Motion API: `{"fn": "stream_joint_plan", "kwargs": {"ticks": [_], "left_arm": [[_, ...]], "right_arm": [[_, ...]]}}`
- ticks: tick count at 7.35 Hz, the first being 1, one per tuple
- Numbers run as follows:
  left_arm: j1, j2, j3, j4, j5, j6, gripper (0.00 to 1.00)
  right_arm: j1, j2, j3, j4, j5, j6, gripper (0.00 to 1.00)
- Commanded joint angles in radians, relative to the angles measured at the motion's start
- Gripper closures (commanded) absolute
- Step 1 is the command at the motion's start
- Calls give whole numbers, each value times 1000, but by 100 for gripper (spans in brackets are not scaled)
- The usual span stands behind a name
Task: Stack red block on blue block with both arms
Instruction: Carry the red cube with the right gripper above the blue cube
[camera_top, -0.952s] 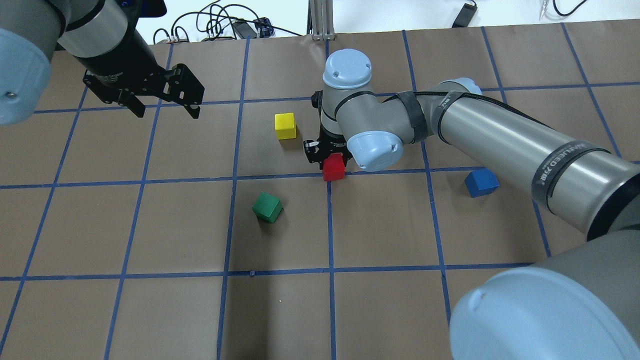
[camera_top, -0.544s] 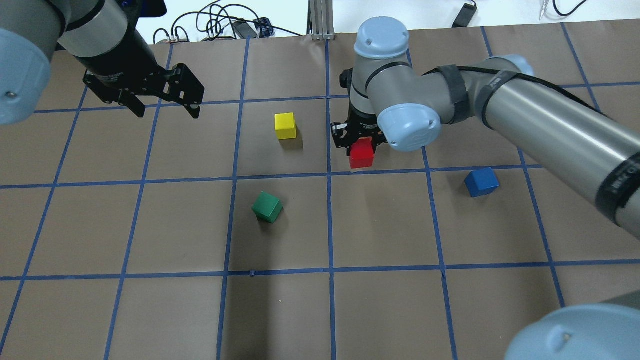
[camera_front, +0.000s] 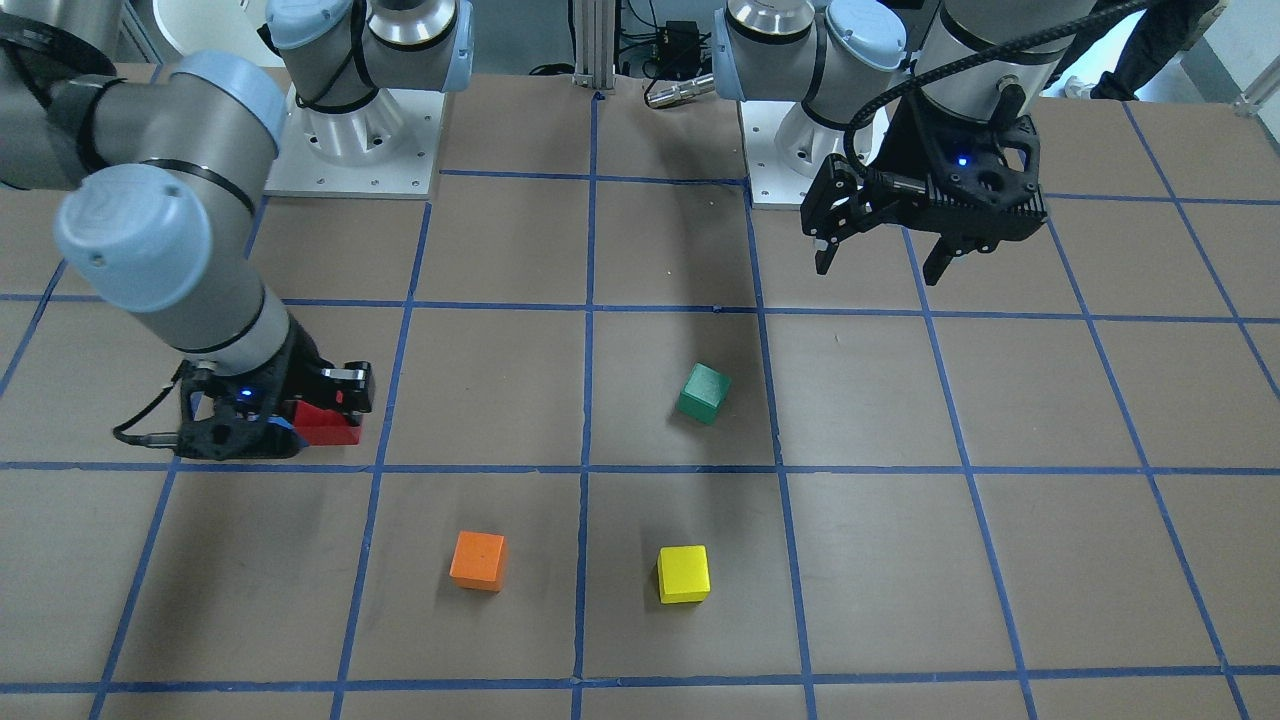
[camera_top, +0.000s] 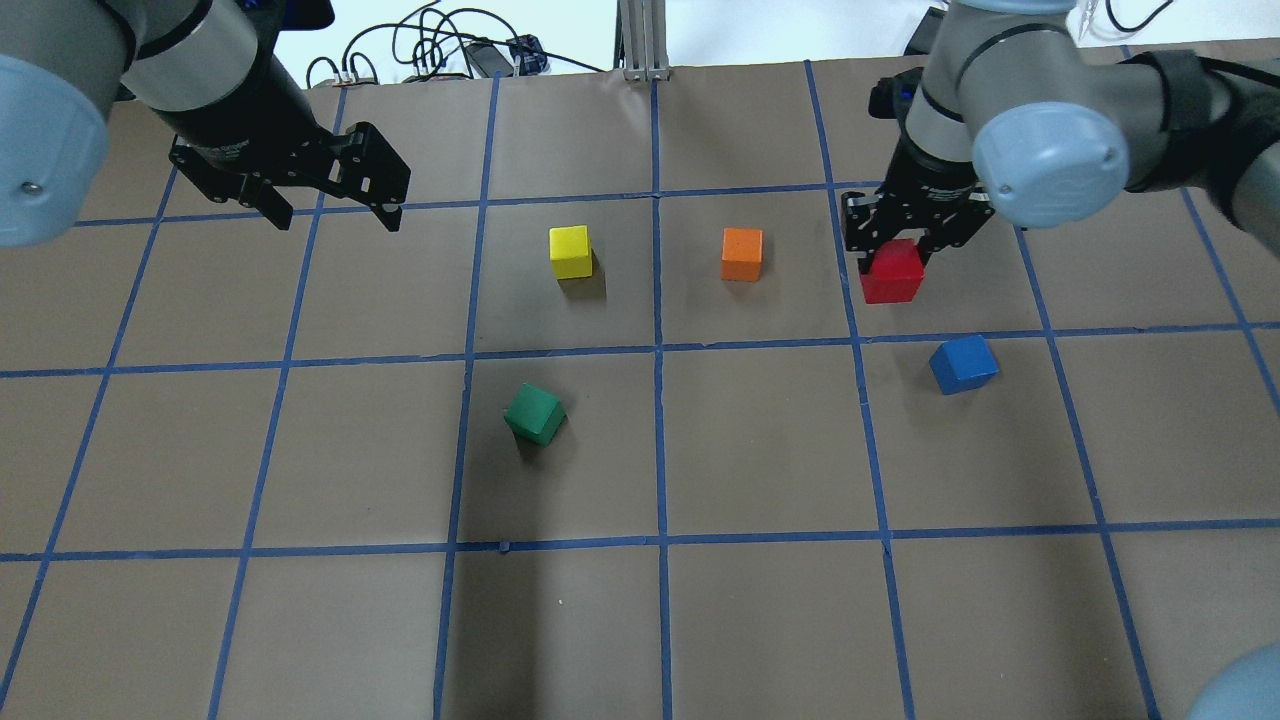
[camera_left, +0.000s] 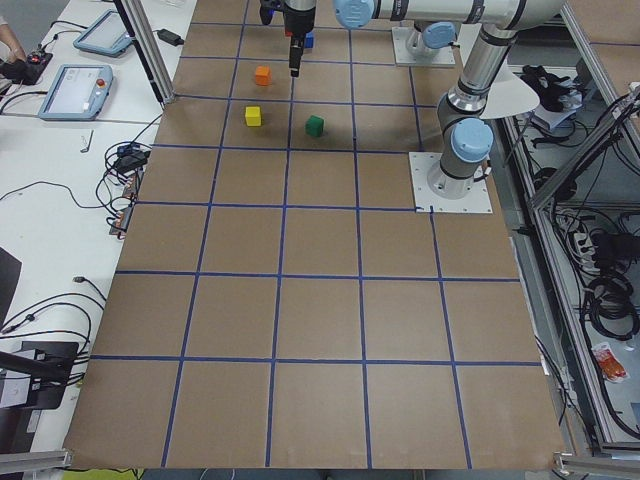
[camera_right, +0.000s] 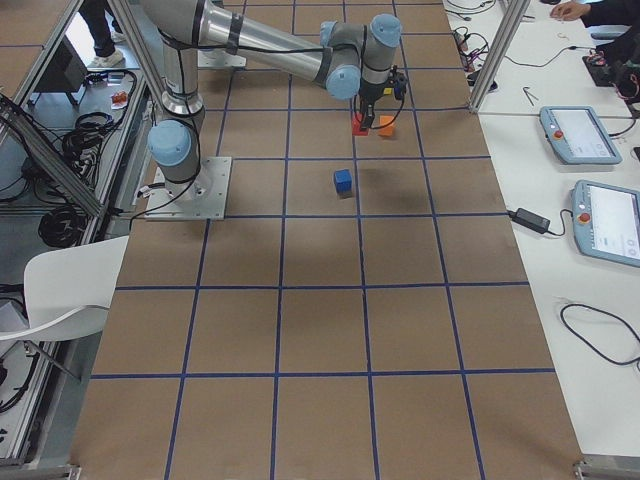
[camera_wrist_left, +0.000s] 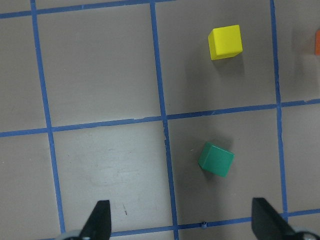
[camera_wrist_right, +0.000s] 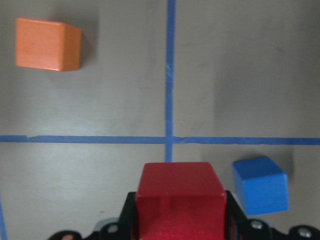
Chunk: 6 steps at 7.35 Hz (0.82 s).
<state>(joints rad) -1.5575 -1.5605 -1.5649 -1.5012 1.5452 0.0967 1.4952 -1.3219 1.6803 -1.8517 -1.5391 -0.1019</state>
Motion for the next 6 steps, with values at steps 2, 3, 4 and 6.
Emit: {"fn": "stream_joint_plan", "kwargs": {"ticks": [2, 3, 4, 6], "left_arm": [[0, 4, -3, 2, 4, 3, 0], [0, -1, -1, 2, 4, 3, 0], [0, -1, -1, 2, 3, 3, 0], [0, -1, 0, 4, 1, 3, 0]], "right_arm": [[-148, -42, 116, -35, -3, -252, 100], [-153, -51, 145, -37, -3, -278, 100], [-155, -66, 169, -52, -3, -297, 100], [-176, -72, 263, -224, -10, -361, 100]]}}
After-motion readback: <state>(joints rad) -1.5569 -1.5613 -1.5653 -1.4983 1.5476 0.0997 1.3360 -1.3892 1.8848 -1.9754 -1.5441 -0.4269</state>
